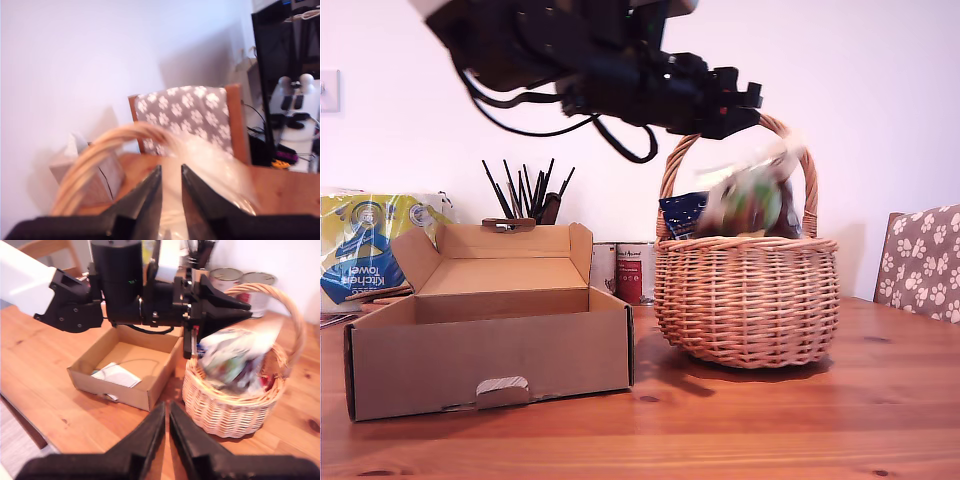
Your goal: Move the bags of Easter eggs from the cardboard box on the left into the woven basket on the right side.
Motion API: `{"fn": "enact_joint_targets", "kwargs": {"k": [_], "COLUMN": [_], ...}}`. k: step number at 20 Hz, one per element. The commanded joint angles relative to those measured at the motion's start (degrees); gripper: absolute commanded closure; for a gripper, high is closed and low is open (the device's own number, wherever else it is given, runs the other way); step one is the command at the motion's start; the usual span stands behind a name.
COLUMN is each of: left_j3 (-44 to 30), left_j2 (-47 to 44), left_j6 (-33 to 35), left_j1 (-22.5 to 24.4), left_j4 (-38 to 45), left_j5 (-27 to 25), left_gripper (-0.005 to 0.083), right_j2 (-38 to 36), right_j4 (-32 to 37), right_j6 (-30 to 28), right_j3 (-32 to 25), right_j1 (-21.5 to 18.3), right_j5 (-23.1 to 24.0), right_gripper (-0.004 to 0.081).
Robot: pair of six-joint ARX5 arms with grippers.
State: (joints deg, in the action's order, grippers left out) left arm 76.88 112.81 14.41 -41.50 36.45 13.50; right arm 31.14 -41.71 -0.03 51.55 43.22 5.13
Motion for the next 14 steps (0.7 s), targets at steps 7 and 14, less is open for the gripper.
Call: {"fn": "enact_joint_targets", "kwargs": {"k": [7,14], "left_j3": [2.4,2.8], "left_j2": [5.4,-2.2], "left_j6": [4.0,4.0], "left_j1": [-0.9,-0.9], "left_j4": [-7.8,-13.1], "left_j5": [-0.9,-0.9], "left_gripper": [0.0683,0.0683], "right_j2": [0.1,0.1], "right_j4": [0.3,0.3], "right_j6": [0.0,-0.1], "right_j3": [0.2,0.2], "right_j1": [0.0,0.0], "right_j5": [0.0,0.0], "right_gripper": [0.0783,0.0783]}}
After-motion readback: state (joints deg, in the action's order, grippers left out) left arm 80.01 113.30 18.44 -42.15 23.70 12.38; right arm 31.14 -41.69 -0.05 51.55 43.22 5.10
